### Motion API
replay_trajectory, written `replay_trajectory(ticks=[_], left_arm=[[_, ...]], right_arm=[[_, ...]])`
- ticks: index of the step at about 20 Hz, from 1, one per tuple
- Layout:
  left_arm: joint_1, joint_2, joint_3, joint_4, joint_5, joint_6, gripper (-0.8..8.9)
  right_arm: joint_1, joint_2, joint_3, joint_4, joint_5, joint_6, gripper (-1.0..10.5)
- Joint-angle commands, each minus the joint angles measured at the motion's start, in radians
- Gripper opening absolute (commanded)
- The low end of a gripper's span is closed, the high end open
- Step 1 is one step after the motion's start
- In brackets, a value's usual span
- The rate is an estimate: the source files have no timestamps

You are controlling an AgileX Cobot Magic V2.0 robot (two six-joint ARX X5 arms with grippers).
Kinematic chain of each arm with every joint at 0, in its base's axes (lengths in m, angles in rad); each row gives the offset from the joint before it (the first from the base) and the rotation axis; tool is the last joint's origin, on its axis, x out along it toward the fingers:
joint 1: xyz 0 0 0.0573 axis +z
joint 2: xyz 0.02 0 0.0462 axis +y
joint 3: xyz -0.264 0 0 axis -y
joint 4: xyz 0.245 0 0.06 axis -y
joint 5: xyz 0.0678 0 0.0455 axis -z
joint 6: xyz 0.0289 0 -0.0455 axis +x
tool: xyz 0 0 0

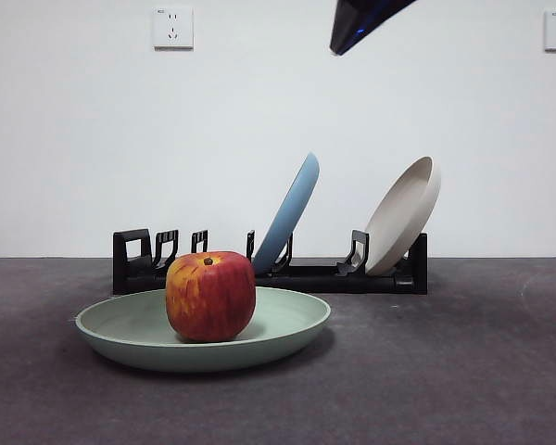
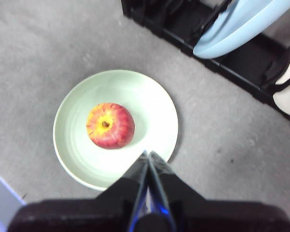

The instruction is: Take the green plate from the plate rack,put the plate on the table,take the apple from the table,put the apple in the plate

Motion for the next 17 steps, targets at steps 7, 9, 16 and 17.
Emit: replay_trajectory(ticks=[7, 9, 16, 17], left_arm=[[0.052, -0.216, -0.477, 0.287, 0.034, -0.138, -0.09], [0.052, -0.282, -0.592, 0.362, 0.034, -0.173, -0.09], [0.051, -0.359, -0.732, 0.476, 0.026, -0.183, -0.03], [0.052, -0.359, -0.732, 0.473, 0.026, -0.181, -0.03]], right_arm=[[-0.007, -0.339, -0.612, 0.419, 0.062, 0.145, -0.1], [-0.007, -0.398, -0.724, 0.512, 0.101, 0.197, -0.1], [-0.007, -0.446, -0.834, 0.587, 0.214, 0.223, -0.1], [-0.007, -0.447, -0.834, 0.587, 0.213, 0.223, 0.0]])
